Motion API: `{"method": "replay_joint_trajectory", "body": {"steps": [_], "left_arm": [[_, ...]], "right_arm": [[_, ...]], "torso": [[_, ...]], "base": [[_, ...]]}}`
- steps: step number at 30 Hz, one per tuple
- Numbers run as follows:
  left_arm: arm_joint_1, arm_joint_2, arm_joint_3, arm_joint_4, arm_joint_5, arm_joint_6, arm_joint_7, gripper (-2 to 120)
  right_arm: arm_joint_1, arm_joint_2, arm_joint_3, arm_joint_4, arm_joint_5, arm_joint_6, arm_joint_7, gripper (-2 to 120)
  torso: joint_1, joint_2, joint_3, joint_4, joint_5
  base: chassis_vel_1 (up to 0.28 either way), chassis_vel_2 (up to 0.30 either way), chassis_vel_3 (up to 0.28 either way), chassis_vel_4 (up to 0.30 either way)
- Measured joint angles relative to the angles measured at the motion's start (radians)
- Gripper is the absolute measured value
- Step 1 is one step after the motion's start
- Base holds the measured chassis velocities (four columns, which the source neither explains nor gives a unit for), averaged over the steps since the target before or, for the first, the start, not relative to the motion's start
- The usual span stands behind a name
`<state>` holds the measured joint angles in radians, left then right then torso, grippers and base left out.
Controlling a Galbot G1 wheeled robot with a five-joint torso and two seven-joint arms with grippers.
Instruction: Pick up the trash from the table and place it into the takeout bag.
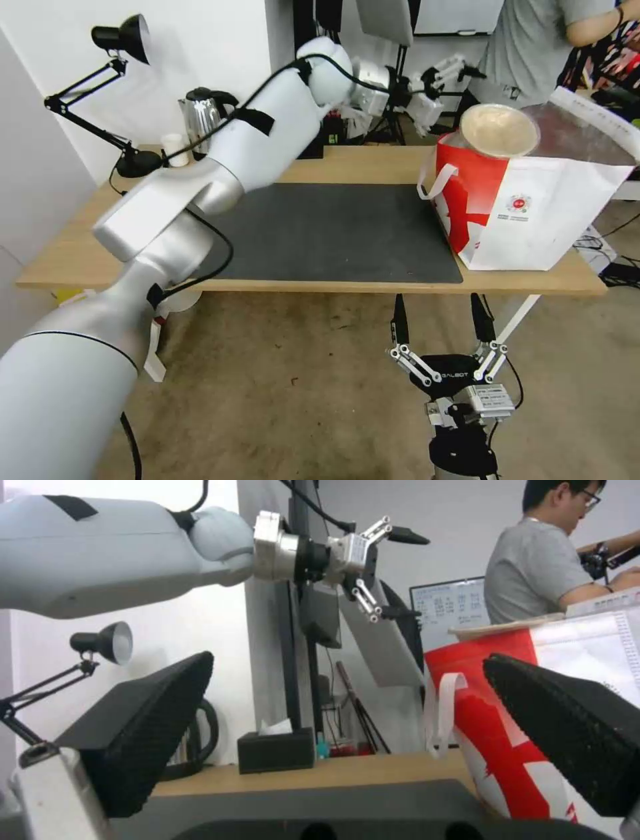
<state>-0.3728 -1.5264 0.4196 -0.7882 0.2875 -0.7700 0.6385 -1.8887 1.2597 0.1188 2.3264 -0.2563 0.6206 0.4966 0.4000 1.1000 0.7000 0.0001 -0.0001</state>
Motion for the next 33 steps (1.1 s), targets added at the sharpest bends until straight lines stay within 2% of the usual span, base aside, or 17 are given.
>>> {"method": "replay_joint_trajectory", "body": {"steps": [12,24,33], "left_arm": [[0.032,-0.038,-0.013,0.018,0.03,0.0,0.0,100],[0.057,0.017,-0.004,-0.019,0.035,-0.009,0.021,100],[0.093,-0.023,-0.03,0.02,0.093,-0.028,0.021,100]], "right_arm": [[0.0,0.0,0.0,0.0,0.0,0.0,0.0,100],[0.0,0.0,0.0,0.0,0.0,0.0,0.0,100],[0.0,0.0,0.0,0.0,0.0,0.0,0.0,100]], "torso": [[0.0,0.0,0.0,-0.0004,0.0002],[0.0,0.0,0.0,-0.0001,0.0],[0.0,0.0,0.0,-0.0002,0.0002]], "base": [[0.0,0.0,0.0,0.0],[0.0,0.0,0.0,0.0],[0.0,0.0,0.0,0.0]]}}
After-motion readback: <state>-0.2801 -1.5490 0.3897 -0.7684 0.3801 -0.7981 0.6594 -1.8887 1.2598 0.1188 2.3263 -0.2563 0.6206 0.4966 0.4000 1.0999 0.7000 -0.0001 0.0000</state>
